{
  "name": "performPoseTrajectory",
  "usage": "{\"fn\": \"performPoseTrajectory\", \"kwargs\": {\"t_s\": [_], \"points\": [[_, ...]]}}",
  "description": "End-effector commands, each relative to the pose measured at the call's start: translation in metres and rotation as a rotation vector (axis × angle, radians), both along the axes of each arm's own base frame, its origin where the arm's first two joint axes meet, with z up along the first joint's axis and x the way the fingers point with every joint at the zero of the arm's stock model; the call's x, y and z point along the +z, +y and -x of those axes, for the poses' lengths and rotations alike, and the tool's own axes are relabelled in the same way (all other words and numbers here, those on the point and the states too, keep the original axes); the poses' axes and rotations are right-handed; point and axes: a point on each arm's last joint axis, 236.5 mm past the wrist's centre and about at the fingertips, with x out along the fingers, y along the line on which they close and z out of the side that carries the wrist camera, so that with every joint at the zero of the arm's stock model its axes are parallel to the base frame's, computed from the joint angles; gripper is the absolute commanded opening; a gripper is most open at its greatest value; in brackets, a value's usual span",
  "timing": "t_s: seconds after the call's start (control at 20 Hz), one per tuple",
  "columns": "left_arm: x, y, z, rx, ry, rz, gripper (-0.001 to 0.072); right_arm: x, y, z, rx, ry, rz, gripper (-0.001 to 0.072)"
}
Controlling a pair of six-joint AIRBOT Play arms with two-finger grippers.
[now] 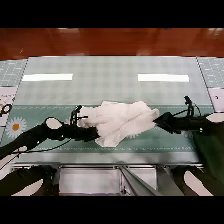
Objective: Fold the shirts.
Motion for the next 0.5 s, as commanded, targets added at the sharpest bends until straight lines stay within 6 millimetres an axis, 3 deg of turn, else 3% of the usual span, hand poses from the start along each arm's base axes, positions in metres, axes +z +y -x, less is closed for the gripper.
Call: {"fn": "performPoseTrajectory", "kwargs": {"t_s": [0.0, 0.1, 0.15, 0.2, 0.35, 0.45], "points": [[0.0, 0.0, 0.0, 0.001, 0.002, 0.001, 0.0019, -0.007, 0.019, -0.024, -0.02, -0.022, -0.119, 0.0407], [0.0, 0.0, 0.0, 0.002, 0.002, 0.001, 0.0019, -0.015, 0.042, -0.023, 0.062, 0.003, -0.126, 0.038], [0.001, 0.0, 0.0, 0.001, 0.002, 0.002, 0.0019, -0.013, 0.053, -0.027, 0.105, -0.007, -0.123, 0.0237], [0.001, 0.0, -0.001, 0.005, 0.0, 0.002, 0.0019, -0.004, 0.063, -0.033, 0.152, -0.039, -0.121, 0.0031], [0.022, 0.006, -0.022, 0.036, -0.024, 0.049, 0.0019, 0.052, 0.077, -0.065, 0.267, -0.189, -0.11, 0.0026], [0.062, 0.013, -0.06, 0.068, -0.119, 0.106, 0.0019, 0.102, 0.071, -0.088, 0.324, -0.29, -0.044, 0.0026]]}}
